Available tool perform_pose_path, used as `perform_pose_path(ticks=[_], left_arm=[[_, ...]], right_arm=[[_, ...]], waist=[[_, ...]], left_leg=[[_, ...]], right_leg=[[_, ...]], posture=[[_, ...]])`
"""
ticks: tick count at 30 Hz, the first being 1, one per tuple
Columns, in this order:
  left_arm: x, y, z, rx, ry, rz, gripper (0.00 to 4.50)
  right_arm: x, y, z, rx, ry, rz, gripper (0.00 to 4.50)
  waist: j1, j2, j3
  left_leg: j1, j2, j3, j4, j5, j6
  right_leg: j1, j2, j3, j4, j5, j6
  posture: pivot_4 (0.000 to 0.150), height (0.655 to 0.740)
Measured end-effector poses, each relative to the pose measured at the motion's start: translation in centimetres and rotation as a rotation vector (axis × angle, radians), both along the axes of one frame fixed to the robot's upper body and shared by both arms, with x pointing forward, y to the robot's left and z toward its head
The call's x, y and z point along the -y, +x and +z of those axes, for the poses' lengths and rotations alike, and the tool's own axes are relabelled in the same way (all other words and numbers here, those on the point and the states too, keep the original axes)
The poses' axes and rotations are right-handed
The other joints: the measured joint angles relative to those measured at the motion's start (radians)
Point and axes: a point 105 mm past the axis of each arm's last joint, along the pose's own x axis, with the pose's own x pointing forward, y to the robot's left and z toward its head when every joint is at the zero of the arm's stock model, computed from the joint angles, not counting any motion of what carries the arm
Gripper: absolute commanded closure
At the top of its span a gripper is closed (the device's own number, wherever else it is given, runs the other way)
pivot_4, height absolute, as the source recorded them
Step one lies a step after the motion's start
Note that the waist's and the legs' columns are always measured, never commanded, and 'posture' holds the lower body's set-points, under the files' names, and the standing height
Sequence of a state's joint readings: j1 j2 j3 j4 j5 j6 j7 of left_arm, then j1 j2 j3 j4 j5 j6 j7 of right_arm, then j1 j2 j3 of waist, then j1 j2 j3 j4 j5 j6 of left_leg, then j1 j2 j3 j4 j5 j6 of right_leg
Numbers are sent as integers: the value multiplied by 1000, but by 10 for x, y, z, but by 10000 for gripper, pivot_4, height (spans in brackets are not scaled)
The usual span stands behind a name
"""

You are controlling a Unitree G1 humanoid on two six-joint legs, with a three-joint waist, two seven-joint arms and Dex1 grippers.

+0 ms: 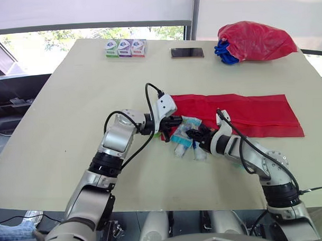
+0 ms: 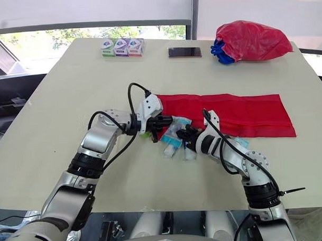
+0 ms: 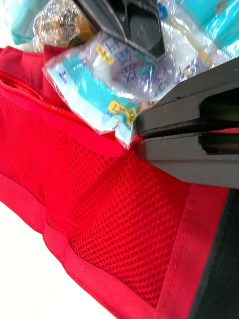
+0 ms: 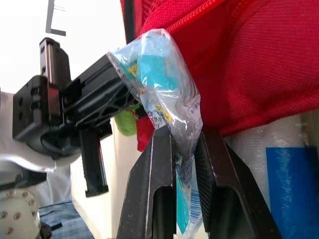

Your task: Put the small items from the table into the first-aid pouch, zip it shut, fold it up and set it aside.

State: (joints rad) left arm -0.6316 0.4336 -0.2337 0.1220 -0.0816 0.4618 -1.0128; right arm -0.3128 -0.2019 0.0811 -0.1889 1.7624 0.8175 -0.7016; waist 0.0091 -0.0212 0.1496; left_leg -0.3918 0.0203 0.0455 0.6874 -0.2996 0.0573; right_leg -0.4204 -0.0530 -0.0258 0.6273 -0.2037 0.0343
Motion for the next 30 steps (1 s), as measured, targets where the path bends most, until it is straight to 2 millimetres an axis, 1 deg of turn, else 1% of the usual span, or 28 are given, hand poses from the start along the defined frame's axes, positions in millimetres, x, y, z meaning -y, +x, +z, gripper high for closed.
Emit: perform_pose_path(ticks=[4, 8, 12, 14, 17, 26, 30], left_arm=[[-1, -2, 1, 10, 3, 7, 44817], [-3, -5, 3, 19, 7, 13, 44817], [-4, -5, 3, 13, 7, 21, 44817], [-3, -6, 6, 24, 8, 17, 44817], [5, -11, 6, 21, -3, -16, 44817], [5, -11, 7, 20, -5, -21, 44817], [7, -12, 9, 1, -37, -24, 44817]], right_arm=[[-1, 1, 0, -24, 20, -12, 44758], [-8, 6, 1, -41, 43, -26, 44758], [-9, 10, 0, -56, 57, -62, 44758], [-5, 16, 1, -66, 80, -107, 44758], [0, 26, 9, -54, 107, -164, 44758], [-3, 28, 12, -51, 133, -183, 44758], [-7, 28, 11, -13, 91, -158, 44758]], waist=[[0, 0, 0], [-13, 0, 0], [-19, 0, 0], [-20, 0, 0], [-20, 0, 0], [-23, 1, 0], [-23, 1, 0]], left_leg=[[0, 0, 0, 0, 0, 0], [0, 0, 0, 0, 0, 0], [0, 0, 0, 0, 0, 0], [0, 0, 0, 0, 0, 0], [0, 0, 0, 0, 0, 0], [0, 0, 0, -1, 0, 0], [0, 0, 0, -1, 0, 0]], right_leg=[[0, 0, 0, 0, 0, 0], [0, 0, 0, 0, 0, 0], [0, 0, 0, 0, 0, 0], [0, 0, 0, 0, 0, 0], [0, 0, 0, 0, 0, 0], [0, 0, 0, 0, 0, 0], [0, 0, -1, 0, 0, 0]], posture=[[1500, 7400], [1500, 7400], [1500, 7400], [1500, 7400], [1500, 7400], [1500, 7400], [1500, 7400]])
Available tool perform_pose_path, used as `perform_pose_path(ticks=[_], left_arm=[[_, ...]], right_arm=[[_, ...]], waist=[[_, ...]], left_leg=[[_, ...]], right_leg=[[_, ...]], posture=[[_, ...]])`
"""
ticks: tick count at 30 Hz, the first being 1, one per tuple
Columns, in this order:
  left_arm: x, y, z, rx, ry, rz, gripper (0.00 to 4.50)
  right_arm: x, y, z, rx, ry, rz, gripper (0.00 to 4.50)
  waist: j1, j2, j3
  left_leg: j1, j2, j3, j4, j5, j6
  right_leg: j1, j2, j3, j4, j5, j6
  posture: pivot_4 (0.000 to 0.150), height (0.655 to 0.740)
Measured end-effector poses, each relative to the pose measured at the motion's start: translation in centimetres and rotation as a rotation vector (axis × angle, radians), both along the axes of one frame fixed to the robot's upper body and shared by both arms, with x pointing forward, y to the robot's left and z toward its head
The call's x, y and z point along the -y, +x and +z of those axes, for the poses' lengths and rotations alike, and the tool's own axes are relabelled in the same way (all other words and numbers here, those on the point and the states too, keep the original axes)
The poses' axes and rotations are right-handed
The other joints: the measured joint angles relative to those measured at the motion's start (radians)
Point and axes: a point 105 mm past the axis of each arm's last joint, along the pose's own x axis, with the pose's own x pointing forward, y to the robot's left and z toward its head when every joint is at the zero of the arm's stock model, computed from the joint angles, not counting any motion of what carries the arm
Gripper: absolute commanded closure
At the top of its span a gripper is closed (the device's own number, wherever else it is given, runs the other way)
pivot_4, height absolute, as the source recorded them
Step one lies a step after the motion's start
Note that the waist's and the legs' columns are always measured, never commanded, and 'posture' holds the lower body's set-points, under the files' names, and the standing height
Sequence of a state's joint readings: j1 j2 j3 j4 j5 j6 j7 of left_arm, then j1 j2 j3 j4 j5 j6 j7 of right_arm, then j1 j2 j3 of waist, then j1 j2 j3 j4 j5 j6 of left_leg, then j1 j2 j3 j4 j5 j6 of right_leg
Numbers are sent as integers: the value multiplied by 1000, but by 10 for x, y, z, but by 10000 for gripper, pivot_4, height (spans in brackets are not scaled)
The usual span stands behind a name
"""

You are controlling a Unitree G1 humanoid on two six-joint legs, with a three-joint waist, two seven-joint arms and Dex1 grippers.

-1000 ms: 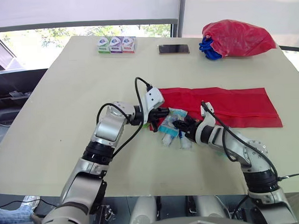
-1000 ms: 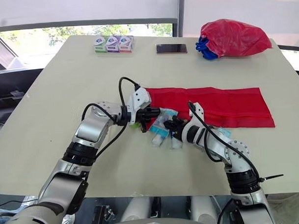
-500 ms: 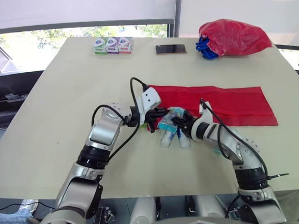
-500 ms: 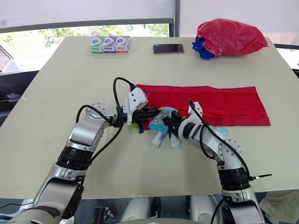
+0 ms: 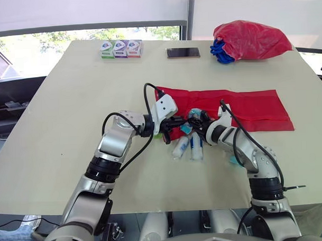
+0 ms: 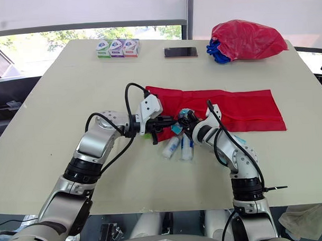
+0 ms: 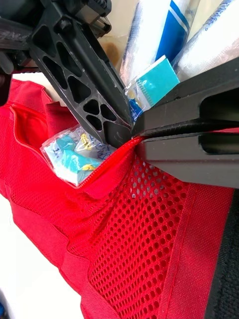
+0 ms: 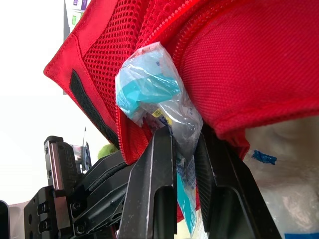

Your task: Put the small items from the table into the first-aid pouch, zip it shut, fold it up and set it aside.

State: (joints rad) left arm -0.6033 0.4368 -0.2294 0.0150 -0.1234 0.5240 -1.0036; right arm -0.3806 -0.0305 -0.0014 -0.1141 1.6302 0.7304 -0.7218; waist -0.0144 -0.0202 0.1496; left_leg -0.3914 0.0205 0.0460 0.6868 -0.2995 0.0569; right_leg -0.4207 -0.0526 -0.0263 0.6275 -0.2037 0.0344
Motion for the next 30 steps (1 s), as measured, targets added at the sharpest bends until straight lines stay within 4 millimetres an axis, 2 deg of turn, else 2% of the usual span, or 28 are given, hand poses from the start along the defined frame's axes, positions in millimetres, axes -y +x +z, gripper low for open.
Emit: perform_pose_path(ticks=[8, 13, 19, 25, 30], left_arm=[[-1, 0, 3, -60, -68, 10, 44817], [-5, 0, 3, -79, -89, 25, 44817], [-13, 3, 8, -58, -92, 47, 44817], [-12, 2, 12, -44, -105, 35, 44817], [-10, 0, 6, -79, -110, -2, 44817]], right_arm=[[-7, -1, -5, 74, -60, 60, 44758], [-14, 6, -4, 122, -49, 80, 44758], [-23, 11, -1, 129, 57, 43, 44758], [-21, 15, 0, 101, 133, -11, 44758], [-18, 12, -4, 117, 58, 39, 44758]], waist=[[0, 0, 0], [-1, 0, 0], [0, 0, 0], [0, 0, 0], [0, 0, 0]], left_leg=[[0, 0, 0, 0, 0, 0], [0, 0, 0, 0, 0, 0], [0, 0, 0, 0, 0, 0], [0, 0, 0, 0, 2, -3], [0, 0, 0, 0, 2, -3]], right_leg=[[0, 0, -1, 0, 0, 0], [0, 1, -1, 0, 0, 0], [0, 0, -1, 0, 0, 0], [0, 0, -2, 0, 0, 0], [0, 0, -2, 0, 0, 0]], posture=[[1500, 7400], [1500, 7400], [1500, 7400], [1500, 7400], [1500, 7400]])
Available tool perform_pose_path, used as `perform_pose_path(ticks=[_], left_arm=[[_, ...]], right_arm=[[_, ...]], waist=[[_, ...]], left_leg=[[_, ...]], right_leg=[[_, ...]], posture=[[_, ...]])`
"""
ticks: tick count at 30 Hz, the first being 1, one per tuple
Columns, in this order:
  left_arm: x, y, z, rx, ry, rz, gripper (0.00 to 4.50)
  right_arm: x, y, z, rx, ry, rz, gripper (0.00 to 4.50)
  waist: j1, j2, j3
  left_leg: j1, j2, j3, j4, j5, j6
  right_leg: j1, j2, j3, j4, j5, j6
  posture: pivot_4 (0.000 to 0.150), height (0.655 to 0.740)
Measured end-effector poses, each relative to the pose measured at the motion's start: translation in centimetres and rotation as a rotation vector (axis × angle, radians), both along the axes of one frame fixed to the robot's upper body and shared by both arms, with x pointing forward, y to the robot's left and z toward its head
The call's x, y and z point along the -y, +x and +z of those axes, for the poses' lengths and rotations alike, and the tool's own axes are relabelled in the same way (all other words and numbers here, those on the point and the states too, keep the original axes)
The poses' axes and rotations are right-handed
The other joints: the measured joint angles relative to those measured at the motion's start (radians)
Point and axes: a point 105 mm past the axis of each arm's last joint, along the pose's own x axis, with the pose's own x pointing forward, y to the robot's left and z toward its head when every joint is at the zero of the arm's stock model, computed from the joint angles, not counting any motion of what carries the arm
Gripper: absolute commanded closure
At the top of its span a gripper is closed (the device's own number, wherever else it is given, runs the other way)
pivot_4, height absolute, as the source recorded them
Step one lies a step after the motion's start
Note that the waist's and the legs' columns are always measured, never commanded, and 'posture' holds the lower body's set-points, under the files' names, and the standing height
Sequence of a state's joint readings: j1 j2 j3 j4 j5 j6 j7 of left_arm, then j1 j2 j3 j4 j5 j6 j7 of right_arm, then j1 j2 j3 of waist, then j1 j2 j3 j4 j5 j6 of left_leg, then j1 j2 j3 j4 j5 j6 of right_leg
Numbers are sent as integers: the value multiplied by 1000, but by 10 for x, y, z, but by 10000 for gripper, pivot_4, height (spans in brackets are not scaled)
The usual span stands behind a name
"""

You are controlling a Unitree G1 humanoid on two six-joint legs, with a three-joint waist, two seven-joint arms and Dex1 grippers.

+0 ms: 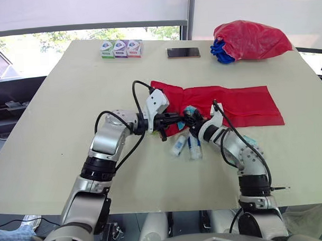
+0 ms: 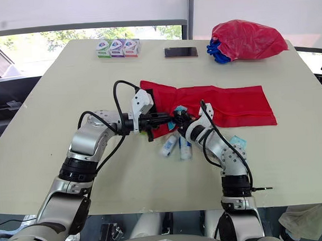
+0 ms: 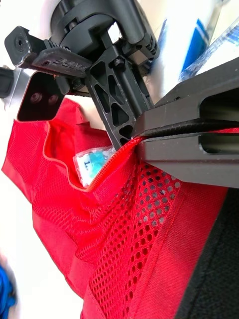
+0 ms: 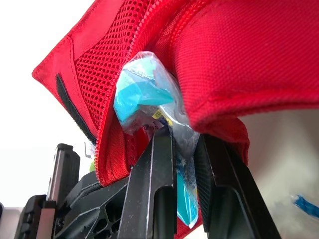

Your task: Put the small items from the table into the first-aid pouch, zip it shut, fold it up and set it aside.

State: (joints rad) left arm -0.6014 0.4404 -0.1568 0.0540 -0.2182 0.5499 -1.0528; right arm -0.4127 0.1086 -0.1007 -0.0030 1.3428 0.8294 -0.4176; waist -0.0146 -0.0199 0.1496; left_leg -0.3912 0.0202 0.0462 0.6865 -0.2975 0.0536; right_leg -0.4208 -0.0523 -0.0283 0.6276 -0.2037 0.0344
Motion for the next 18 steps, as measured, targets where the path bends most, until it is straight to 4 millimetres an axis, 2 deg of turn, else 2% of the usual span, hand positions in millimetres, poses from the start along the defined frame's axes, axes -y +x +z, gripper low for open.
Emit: perform_pose_path(ticks=[18], left_arm=[[1, 1, -1, -53, -78, -49, 44817]], right_arm=[[-2, -11, -3, 69, -170, 147, 44758]], waist=[[0, 0, 0]], left_leg=[[0, 0, 0, 0, -2, 3]], right_leg=[[0, 0, 0, 0, 0, 0]], posture=[[1500, 7400]])
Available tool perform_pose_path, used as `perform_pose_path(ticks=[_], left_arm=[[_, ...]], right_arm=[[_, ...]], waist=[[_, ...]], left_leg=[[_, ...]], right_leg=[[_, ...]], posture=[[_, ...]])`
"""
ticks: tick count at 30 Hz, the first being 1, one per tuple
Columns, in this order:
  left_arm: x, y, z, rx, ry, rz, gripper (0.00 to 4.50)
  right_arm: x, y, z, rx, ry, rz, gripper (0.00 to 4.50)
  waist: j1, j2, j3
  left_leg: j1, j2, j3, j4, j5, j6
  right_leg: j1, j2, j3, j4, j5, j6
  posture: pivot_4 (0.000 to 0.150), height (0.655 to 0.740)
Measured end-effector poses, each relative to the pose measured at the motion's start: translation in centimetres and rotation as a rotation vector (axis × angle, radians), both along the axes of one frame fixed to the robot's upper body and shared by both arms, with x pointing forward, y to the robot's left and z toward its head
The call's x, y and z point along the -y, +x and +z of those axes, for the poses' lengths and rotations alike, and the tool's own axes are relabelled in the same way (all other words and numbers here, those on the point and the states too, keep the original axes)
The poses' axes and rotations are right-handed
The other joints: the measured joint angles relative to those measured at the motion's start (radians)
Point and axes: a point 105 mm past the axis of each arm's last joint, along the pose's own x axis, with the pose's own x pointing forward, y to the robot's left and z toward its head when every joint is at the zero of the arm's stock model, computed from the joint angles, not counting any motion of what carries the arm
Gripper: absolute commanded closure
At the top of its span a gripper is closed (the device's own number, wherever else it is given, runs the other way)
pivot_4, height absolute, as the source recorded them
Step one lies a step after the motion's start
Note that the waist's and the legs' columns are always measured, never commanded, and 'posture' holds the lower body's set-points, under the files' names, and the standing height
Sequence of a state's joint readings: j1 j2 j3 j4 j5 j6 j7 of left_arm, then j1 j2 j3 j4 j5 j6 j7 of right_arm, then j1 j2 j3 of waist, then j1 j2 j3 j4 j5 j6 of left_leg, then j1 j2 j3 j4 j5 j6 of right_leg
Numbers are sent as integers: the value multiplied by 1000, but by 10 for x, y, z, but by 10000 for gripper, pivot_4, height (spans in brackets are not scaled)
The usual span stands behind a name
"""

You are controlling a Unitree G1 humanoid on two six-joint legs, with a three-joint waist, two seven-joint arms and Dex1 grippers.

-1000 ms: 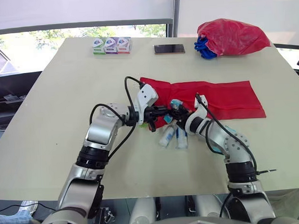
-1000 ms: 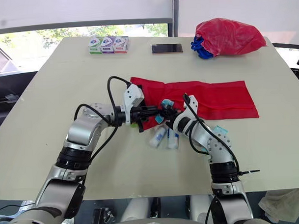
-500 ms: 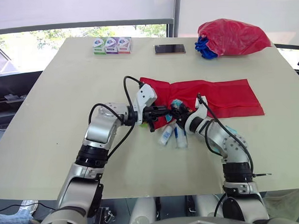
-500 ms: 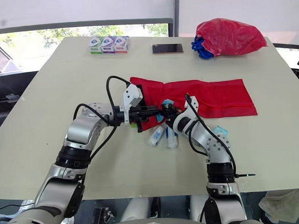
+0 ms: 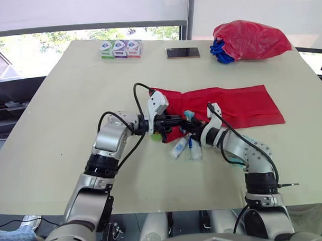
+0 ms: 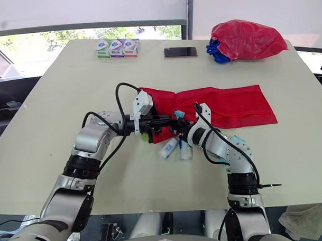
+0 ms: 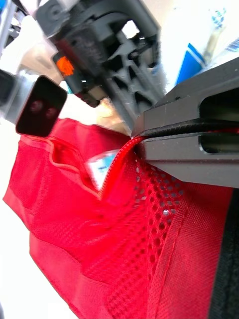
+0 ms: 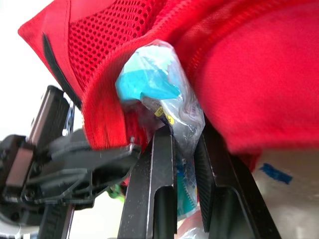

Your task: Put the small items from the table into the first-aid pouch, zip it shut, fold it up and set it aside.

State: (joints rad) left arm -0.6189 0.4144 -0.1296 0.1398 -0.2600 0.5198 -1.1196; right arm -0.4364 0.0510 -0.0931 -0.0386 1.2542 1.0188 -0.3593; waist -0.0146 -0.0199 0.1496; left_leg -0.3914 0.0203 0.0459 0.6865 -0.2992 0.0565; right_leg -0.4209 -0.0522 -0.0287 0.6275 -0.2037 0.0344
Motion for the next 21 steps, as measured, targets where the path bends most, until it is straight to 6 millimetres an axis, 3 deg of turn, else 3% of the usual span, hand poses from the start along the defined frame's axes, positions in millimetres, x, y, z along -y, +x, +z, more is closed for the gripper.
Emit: perform_pose_path(ticks=[6, 11, 13, 15, 16, 19, 21], left_arm=[[-3, 1, 7, 32, -32, 3, 44817], [4, -8, 5, 33, -50, -41, 44817], [9, -13, 1, 21, -53, -73, 45000], [9, -14, 3, 27, -63, -79, 45000], [7, -13, 6, 41, -68, -78, 45000], [6, -12, 8, 51, -72, -78, 45000], [5, -11, 6, 46, -73, -79, 45000]], right_arm=[[-7, 10, 7, -33, 140, -78, 44758], [4, 18, 10, -44, 199, -144, 44758], [5, 19, 12, -41, 215, -152, 34600], [6, 19, 12, -44, 210, -155, 28240], [5, 19, 11, -46, 200, -154, 20877], [7, 19, 7, -48, 169, -157, 13189], [9, 18, 6, -43, 139, -149, 13189]], waist=[[-1, 0, 0], [1, 0, 0], [0, 0, 0], [-1, 0, 0], [-1, 0, 0], [-1, 0, 0], [-1, 0, 0]], left_leg=[[0, 0, 0, 0, 0, 0], [-1, -1, 0, 0, 2, -3], [0, -1, 0, 0, 2, -3], [-1, -1, 0, 0, 2, -3], [0, 0, -1, -1, 1, -2], [0, 0, -1, -1, 1, -1], [0, 0, 0, -1, 1, -1]], right_leg=[[0, 0, 0, 0, 0, 0], [0, -1, 0, -1, 0, 0], [0, -1, 0, -1, 0, 0], [-1, -1, 0, 0, 0, 0], [-1, 0, 0, 0, 0, 0], [-1, 0, 0, 0, 0, 0], [0, 0, 0, 0, 0, 0]], posture=[[1500, 7400], [1500, 7400], [1500, 7400], [1500, 7400], [1500, 7400], [1500, 7400], [1500, 7400]])
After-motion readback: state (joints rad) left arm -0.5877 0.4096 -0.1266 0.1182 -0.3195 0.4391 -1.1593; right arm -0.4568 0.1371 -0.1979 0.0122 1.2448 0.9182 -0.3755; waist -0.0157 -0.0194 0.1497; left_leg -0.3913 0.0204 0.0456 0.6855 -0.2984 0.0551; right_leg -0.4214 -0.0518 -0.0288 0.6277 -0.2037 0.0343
